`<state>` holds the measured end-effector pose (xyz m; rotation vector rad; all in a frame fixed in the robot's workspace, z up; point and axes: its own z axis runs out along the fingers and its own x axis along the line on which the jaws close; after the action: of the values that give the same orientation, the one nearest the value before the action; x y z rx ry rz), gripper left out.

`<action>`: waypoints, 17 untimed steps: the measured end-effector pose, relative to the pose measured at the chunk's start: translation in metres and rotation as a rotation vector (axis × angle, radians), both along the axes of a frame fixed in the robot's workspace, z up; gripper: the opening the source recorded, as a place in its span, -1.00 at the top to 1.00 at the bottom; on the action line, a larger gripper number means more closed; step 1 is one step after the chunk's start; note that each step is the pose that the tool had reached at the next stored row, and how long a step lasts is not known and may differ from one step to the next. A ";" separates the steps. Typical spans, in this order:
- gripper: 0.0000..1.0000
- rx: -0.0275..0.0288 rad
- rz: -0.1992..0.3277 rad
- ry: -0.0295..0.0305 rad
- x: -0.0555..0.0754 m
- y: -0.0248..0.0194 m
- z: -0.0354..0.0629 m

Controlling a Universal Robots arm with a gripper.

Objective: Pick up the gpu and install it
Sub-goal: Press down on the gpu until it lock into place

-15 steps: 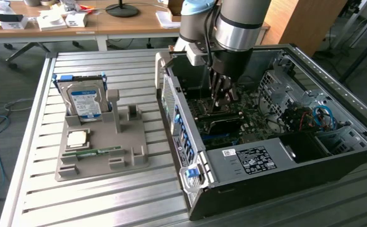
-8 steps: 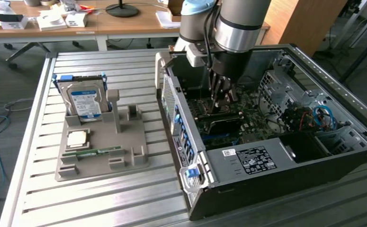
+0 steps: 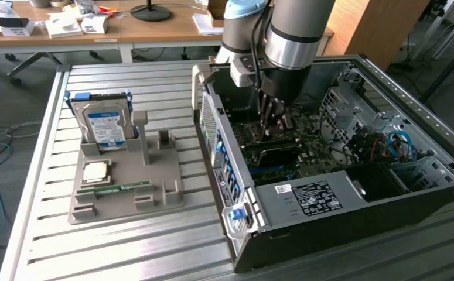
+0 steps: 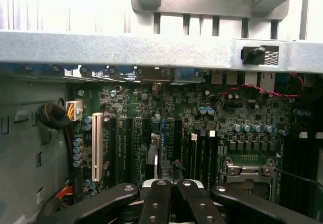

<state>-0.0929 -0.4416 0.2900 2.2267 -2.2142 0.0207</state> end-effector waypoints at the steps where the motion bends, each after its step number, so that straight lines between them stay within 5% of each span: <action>1: 0.80 0.0001 0.000 0.0000 0.000 -0.0001 0.0000; 17: 0.80 0.0002 0.000 0.0001 0.008 -0.0029 -0.0008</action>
<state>-0.0844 -0.4445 0.2892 2.2268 -2.2143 0.0205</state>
